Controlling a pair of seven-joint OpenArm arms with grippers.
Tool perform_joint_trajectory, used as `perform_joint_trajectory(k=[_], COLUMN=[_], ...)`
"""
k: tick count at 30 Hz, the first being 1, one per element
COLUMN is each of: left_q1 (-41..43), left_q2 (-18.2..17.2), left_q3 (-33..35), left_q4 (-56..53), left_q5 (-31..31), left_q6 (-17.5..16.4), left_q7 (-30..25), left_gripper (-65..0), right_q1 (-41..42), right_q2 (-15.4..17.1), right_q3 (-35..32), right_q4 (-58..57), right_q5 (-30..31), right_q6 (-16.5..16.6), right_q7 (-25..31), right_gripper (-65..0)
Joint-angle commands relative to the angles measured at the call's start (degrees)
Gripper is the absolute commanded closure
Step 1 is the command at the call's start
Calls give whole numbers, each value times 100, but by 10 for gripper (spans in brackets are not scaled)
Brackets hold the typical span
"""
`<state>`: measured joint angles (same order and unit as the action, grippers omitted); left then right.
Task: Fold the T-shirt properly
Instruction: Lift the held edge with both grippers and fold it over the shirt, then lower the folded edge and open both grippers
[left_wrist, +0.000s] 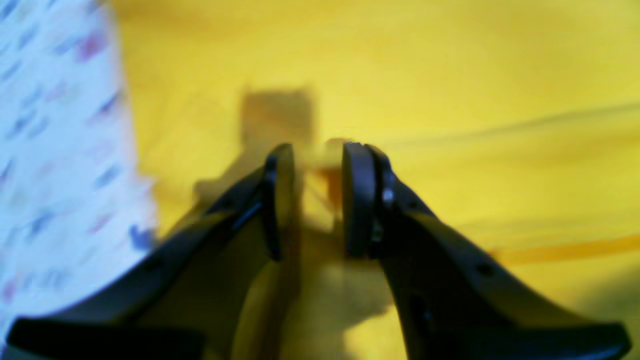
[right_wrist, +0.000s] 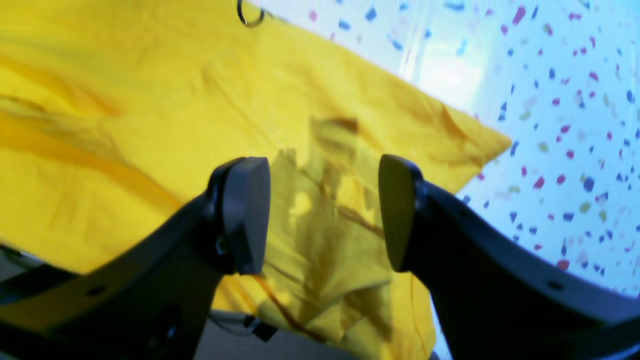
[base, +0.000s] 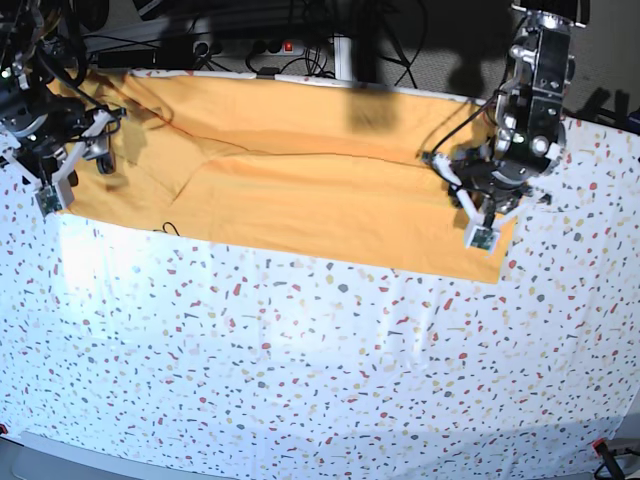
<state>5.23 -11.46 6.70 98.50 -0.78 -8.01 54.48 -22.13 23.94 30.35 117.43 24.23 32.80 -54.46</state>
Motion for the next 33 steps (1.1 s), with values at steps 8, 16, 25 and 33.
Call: perform_joint_trajectory(k=[8,16,25,33], left_q1=[-61,-63,-63,-63], left_q2=[-2,0,0,0], left_q3=[-22,-22,-22,-22], left_q4=[90,90,90,90], left_q5=[1563,2271,2793,2776], left_q6=[881,1591,2306,2302], left_q7=[472,632,374,518], left_gripper=[-164,-164,-164,-164], right_q1=[52,52,55,55], right_q2=[96,94,-57,-551], right_q3=[44,44,44,44], right_q4=[101,101,101,101], right_q5=[48,439,1587,1587], right_q6=[-57,-59,-42,-26], right_q7=[92,136,175,177], right_gripper=[-345,-345,-345,-345])
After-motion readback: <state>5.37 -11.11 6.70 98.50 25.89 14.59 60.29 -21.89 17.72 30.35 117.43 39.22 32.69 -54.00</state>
